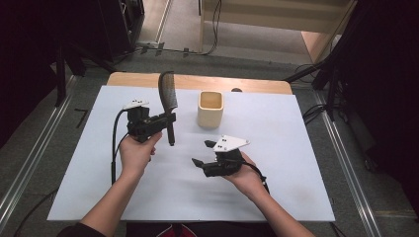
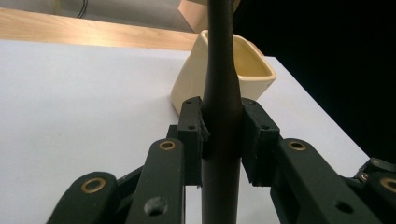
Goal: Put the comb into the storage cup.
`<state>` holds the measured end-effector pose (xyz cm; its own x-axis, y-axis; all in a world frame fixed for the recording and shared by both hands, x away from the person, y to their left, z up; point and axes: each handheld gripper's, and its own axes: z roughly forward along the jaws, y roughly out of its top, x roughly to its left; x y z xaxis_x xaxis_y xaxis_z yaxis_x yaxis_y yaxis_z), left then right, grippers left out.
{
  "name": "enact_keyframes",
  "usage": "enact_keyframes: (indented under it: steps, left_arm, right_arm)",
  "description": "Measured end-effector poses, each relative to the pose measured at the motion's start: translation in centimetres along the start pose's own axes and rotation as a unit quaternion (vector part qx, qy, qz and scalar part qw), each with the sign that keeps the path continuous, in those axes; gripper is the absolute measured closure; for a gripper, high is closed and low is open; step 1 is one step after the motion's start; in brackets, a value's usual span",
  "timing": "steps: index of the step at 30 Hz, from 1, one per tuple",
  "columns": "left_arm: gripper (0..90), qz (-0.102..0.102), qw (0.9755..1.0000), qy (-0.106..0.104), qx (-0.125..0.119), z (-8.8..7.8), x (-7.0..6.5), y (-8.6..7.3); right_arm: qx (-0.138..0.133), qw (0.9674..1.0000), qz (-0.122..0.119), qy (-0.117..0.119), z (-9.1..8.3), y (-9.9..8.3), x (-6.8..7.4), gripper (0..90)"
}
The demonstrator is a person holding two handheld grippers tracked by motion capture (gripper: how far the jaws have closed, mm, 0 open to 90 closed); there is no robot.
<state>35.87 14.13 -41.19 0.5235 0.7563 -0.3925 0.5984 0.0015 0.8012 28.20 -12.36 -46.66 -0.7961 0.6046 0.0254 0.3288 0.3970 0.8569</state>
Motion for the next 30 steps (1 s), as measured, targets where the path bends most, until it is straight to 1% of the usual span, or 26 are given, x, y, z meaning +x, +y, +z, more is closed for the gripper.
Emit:
enact_keyframes:
  steps: [1,3,8,10,15,21,25,27,28,29,30]
  left_arm:
    - [73.0,0.000,1.0000,0.000,0.000,0.0,0.0,0.0]
    - [73.0,0.001,1.0000,0.000,0.000,0.0,0.0,0.0]
    - [73.0,0.001,1.0000,-0.003,0.000,0.0,0.0,0.0]
    - [73.0,0.002,1.0000,-0.004,0.000,0.0,0.0,0.0]
    - [73.0,0.002,1.0000,-0.004,-0.002,-0.1,0.1,0.0]
    - [73.0,0.002,1.0000,-0.004,-0.003,-0.1,0.2,-0.1]
    - [73.0,0.003,1.0000,-0.004,-0.003,-0.1,0.2,-0.1]
    - [73.0,0.003,1.0000,-0.005,-0.003,-0.1,0.2,-0.1]
    - [73.0,0.003,1.0000,-0.004,-0.003,-0.1,0.2,-0.1]
    - [73.0,0.003,1.0000,-0.006,-0.004,-0.1,0.2,-0.1]
    - [73.0,0.002,1.0000,-0.006,-0.004,-0.1,0.2,-0.1]
  right_arm:
    - [0.001,1.0000,0.001,-0.001,-0.1,-0.1,0.0,24.6]
    - [0.000,1.0000,-0.003,-0.001,-0.3,-0.3,-0.2,24.5]
    - [0.008,0.9999,-0.014,-0.005,-1.0,-0.8,-0.4,23.9]
    - [0.010,0.9998,-0.014,-0.004,-1.4,-1.1,-0.6,23.9]
    - [0.016,0.9998,-0.007,-0.005,-2.3,-2.0,-0.9,23.9]
    - [0.023,0.9996,-0.011,-0.012,-3.6,-2.9,-1.0,23.9]
    - [0.029,0.9995,-0.010,-0.011,-4.1,-3.5,-1.1,23.8]
    - [0.030,0.9994,-0.009,-0.013,-4.5,-3.7,-1.2,23.7]
    - [0.029,0.9992,-0.013,-0.022,-4.6,-3.8,-1.1,23.7]
    - [0.031,0.9991,-0.016,-0.026,-4.8,-3.8,-1.2,23.7]
    - [0.030,0.9991,-0.014,-0.025,-5.1,-3.8,-1.3,23.7]
